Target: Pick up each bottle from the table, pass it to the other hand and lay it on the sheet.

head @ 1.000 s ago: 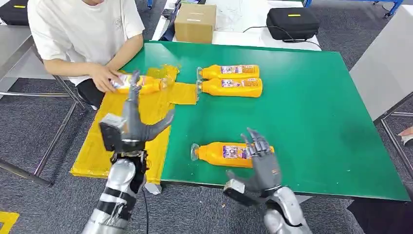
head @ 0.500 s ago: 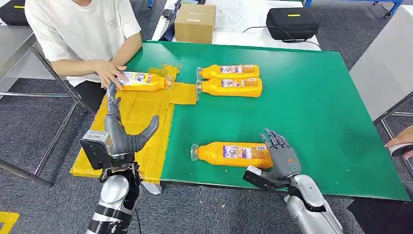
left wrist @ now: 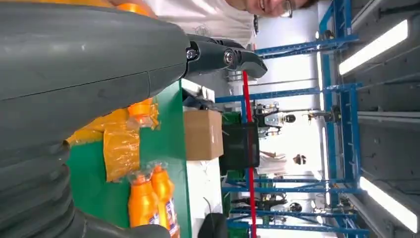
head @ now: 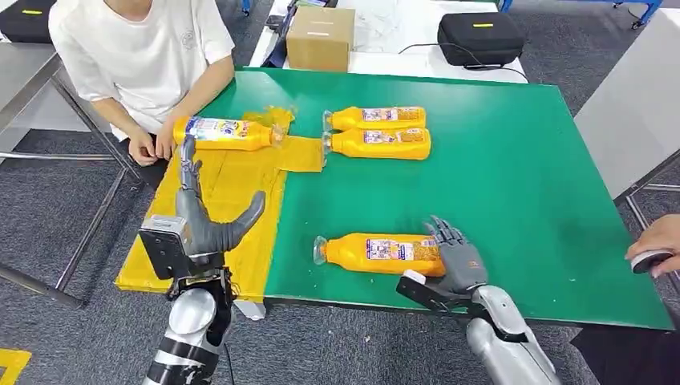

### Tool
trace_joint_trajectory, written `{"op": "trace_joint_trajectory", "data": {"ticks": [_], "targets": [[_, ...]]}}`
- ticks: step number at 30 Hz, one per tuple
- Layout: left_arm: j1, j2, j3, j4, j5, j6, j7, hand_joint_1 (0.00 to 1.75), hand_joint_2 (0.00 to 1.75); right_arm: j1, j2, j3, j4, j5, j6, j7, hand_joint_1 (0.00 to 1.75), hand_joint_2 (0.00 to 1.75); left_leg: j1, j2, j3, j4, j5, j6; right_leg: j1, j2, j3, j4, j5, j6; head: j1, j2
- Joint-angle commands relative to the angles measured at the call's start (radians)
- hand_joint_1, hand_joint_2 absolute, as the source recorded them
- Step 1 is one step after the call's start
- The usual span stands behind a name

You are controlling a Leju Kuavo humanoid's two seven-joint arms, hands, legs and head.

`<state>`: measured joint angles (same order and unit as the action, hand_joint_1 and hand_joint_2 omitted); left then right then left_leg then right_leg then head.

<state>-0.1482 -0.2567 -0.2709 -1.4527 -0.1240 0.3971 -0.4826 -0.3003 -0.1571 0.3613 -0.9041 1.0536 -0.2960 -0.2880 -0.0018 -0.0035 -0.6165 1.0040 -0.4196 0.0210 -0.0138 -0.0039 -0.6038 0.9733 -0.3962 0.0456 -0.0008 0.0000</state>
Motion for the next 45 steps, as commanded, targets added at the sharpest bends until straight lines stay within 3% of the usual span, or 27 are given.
{"op": "trace_joint_trajectory", "data": {"ticks": [1,9,13,15,16,17,23,31,34,36,40,43,45], "targets": [[-0.03,0.035,-0.022,0.06,0.003,0.002,0.004,0.0,1.75,-0.054,0.044,0.051,0.162,-0.007,-0.005,-0.008,0.0,1.75,0.001,0.001,0.005,-0.001,-0.001,-0.001,0.001,0.0,0.004,-0.001,-0.001,-0.002,0.0,0.0],[-0.055,0.027,-0.03,0.094,0.002,0.0,0.003,0.0,1.75,-0.106,0.072,0.074,0.237,-0.01,0.013,-0.02,0.0,1.75,0.001,0.002,0.006,-0.001,-0.002,-0.002,0.001,0.002,0.006,0.0,-0.001,-0.002,0.0,0.0],[-0.055,0.029,-0.032,0.091,0.012,0.001,0.003,0.0,1.75,-0.147,0.064,0.11,0.301,-0.027,0.077,-0.016,0.0,1.75,0.001,0.001,0.004,-0.001,0.0,-0.001,0.001,0.001,0.004,-0.001,0.0,-0.001,0.0,0.0],[-0.06,0.029,-0.032,0.098,0.016,-0.001,0.004,0.0,1.75,-0.167,0.058,0.126,0.329,-0.031,0.106,-0.01,1.4,1.75,0.001,0.002,0.008,-0.001,-0.001,-0.002,0.001,0.001,0.007,-0.001,-0.001,-0.003,0.0,0.0],[-0.062,0.029,-0.032,0.103,0.018,-0.002,0.004,0.0,1.75,-0.175,0.055,0.131,0.341,-0.031,0.113,-0.012,1.69,1.75,0.001,0.003,0.007,-0.001,-0.001,-0.001,0.001,0.001,0.005,-0.001,0.0,-0.002,0.0,0.0],[-0.063,0.028,-0.031,0.108,0.023,-0.004,0.005,0.0,1.75,-0.186,0.053,0.143,0.361,-0.034,0.13,-0.013,1.75,1.75,0.001,0.003,0.007,-0.001,0.0,-0.001,0.001,0.001,0.005,-0.001,0.0,-0.002,0.0,0.0],[-0.077,0.037,-0.025,0.13,0.057,-0.029,0.009,0.0,1.75,-0.29,0.022,0.256,0.512,-0.027,0.315,0.069,1.75,1.75,0.001,0.006,0.015,-0.001,-0.001,-0.002,0.001,0.004,0.011,-0.002,0.001,-0.002,0.0,0.0],[-0.011,0.044,-0.025,0.093,0.078,-0.073,0.044,0.0,1.75,-0.216,0.001,0.255,0.486,-0.071,0.321,0.132,1.75,1.75,0.001,0.004,0.027,-0.003,-0.002,0.0,0.001,0.003,0.014,-0.005,-0.003,-0.002,0.0,0.0],[0.03,0.05,-0.016,0.077,0.091,-0.093,0.049,0.0,1.75,-0.117,-0.006,0.179,0.392,-0.203,0.312,0.018,1.75,1.75,0.002,0.001,0.031,-0.003,-0.003,0.0,0.002,0.002,0.019,-0.006,-0.004,-0.001,0.0,0.0],[0.074,0.053,-0.016,0.057,0.094,-0.108,0.047,0.0,1.75,0.027,-0.023,0.123,0.206,-0.326,0.309,-0.049,1.75,1.75,0.003,-0.004,0.032,-0.006,-0.002,0.0,0.003,-0.002,0.022,-0.01,-0.003,-0.001,0.0,0.0],[0.093,0.054,-0.019,0.043,0.092,-0.11,0.041,0.0,1.75,0.092,-0.043,0.139,0.088,-0.344,0.316,-0.002,1.75,1.75,0.003,0.001,0.039,-0.003,-0.009,0.002,0.002,0.001,0.03,-0.008,-0.008,0.002,0.001,0.0],[0.131,0.053,-0.032,0.02,0.103,-0.146,0.036,0.0,1.75,0.184,-0.014,0.073,-0.063,-0.444,0.288,-0.063,1.75,1.75,0.003,0.001,0.042,-0.004,-0.015,0.0,0.003,0.001,0.033,-0.009,-0.01,0.0,0.0,0.0],[0.198,0.055,-0.076,-0.032,0.103,-0.212,-0.01,0.0,1.75,0.279,0.023,0.027,-0.238,-0.509,0.235,-0.109,1.75,1.75,0.003,0.006,0.047,-0.004,-0.017,0.0,0.003,0.004,0.045,-0.01,-0.011,-0.001,0.0,0.0]]}}
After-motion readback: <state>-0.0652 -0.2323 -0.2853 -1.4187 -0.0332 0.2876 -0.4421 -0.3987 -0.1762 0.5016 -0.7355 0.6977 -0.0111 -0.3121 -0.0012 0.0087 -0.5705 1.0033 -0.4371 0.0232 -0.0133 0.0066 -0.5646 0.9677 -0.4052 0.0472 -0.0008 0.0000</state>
